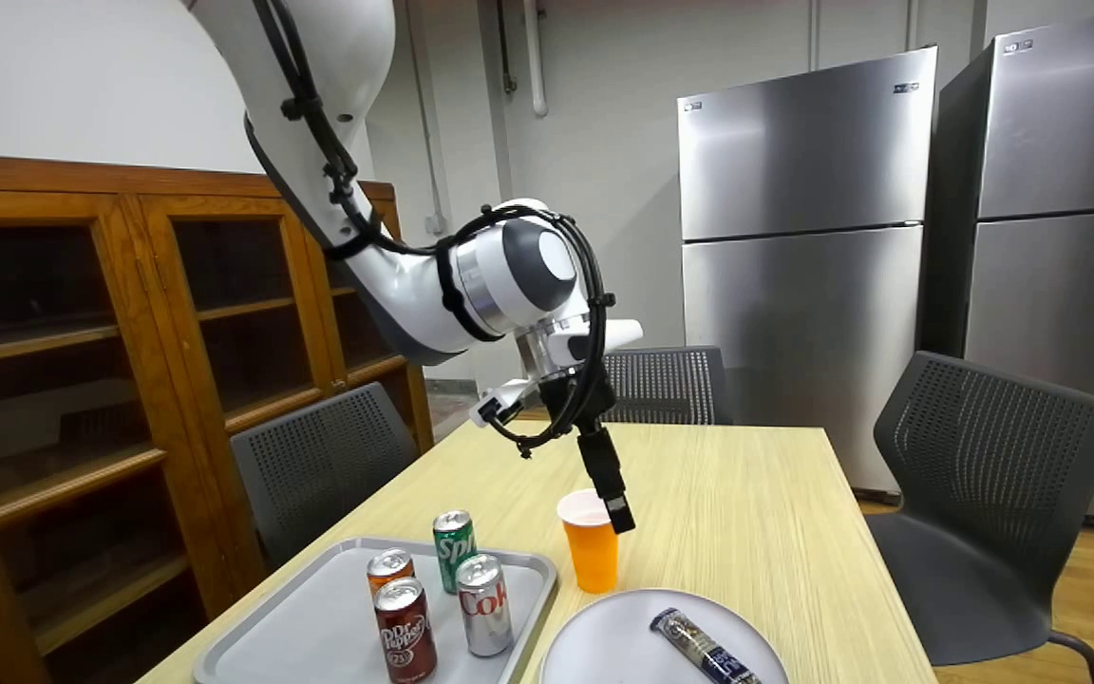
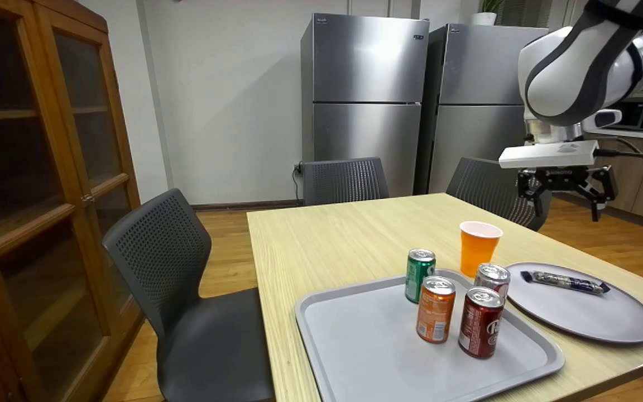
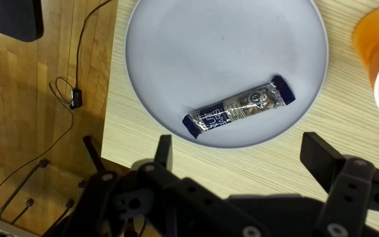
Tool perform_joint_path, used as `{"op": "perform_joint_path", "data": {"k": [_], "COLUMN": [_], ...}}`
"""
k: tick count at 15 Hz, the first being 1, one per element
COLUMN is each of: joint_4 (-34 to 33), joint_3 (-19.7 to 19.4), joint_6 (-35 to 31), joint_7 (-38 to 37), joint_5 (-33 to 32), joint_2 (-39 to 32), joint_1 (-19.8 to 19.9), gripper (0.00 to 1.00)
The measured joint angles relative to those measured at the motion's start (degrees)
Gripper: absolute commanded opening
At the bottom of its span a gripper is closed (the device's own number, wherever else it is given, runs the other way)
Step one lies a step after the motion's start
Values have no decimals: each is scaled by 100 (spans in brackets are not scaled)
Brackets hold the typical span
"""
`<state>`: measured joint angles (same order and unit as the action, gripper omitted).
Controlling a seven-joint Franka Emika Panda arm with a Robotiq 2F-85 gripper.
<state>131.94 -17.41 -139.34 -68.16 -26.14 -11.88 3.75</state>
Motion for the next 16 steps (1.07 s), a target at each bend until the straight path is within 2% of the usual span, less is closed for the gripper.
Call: {"op": "perform_joint_path", "data": {"k": [7,16], "joint_4": [-244,-1013], "joint_3": [-87,-214], "joint_6": [-109,-518], "joint_7": [-42,-42], "joint_5": [716,1793], "joint_2": [-399,-1514], "joint_1": [280,520], "gripper": [100,100]}}
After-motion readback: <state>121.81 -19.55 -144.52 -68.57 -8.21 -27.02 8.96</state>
